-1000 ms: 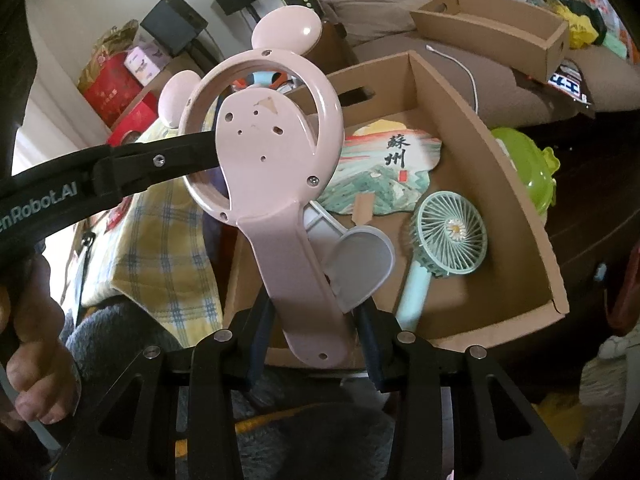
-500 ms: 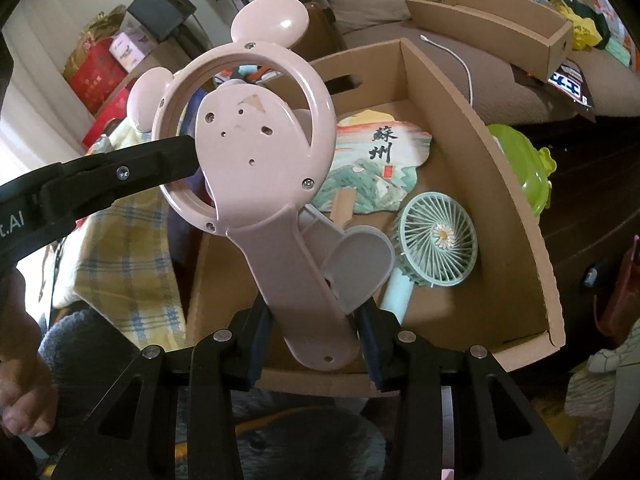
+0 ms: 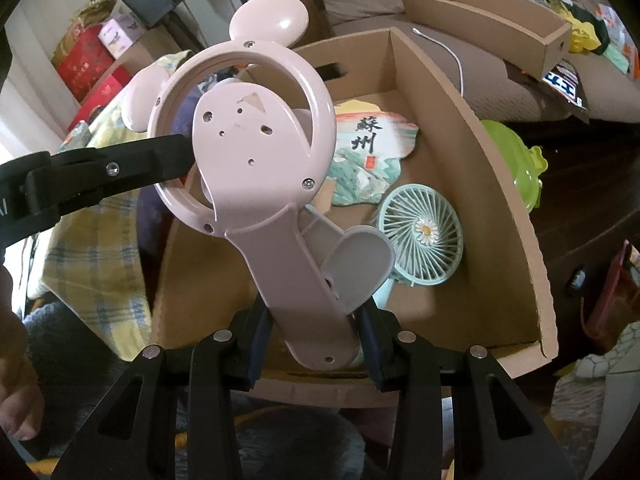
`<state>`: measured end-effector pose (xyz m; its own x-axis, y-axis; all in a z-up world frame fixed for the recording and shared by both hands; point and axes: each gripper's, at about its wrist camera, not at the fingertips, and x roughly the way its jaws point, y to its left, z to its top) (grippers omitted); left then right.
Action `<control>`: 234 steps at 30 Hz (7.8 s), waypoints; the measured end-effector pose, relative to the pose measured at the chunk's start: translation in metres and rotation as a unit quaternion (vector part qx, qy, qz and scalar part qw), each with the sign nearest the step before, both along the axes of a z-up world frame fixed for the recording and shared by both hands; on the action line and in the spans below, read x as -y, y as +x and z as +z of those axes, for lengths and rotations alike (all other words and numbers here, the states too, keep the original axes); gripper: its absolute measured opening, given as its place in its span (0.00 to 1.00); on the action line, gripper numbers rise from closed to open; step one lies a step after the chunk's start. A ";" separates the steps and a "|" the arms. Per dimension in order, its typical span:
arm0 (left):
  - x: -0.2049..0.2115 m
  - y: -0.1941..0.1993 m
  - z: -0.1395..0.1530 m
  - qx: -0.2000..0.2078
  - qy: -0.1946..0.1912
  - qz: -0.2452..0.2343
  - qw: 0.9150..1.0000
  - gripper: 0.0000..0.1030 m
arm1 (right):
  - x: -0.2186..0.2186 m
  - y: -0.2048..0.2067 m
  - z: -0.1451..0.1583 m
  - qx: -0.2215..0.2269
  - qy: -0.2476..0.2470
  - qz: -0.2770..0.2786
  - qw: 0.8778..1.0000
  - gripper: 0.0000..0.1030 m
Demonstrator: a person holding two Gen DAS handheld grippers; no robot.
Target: Organize objects
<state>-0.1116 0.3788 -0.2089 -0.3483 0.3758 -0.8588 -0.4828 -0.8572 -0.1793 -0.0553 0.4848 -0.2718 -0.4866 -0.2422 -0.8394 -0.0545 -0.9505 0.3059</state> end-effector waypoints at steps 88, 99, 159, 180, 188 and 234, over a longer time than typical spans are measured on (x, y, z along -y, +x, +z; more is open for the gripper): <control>0.026 -0.024 0.023 0.049 0.061 0.014 0.997 0.78 | -0.042 0.006 0.016 -0.040 0.009 -0.105 0.994 0.79; 0.120 0.009 0.140 -0.041 0.131 -0.017 0.990 0.78 | -0.051 0.011 0.024 -0.053 -0.072 -0.120 0.989 0.79; 0.293 -0.043 0.029 0.074 0.089 0.129 0.985 0.24 | 0.300 0.028 0.094 -0.060 0.136 0.261 0.954 0.27; 0.308 -0.027 0.062 0.029 0.101 0.146 0.984 0.15 | 0.298 0.030 0.099 -0.064 0.124 0.265 0.954 0.07; 0.312 -0.016 0.076 0.005 0.095 0.166 0.982 0.15 | 0.258 0.022 0.097 -0.043 0.050 0.205 0.977 0.48; 0.317 0.013 0.094 0.012 0.113 0.138 0.984 0.15 | 0.278 0.021 0.081 -0.020 0.055 0.251 0.966 0.28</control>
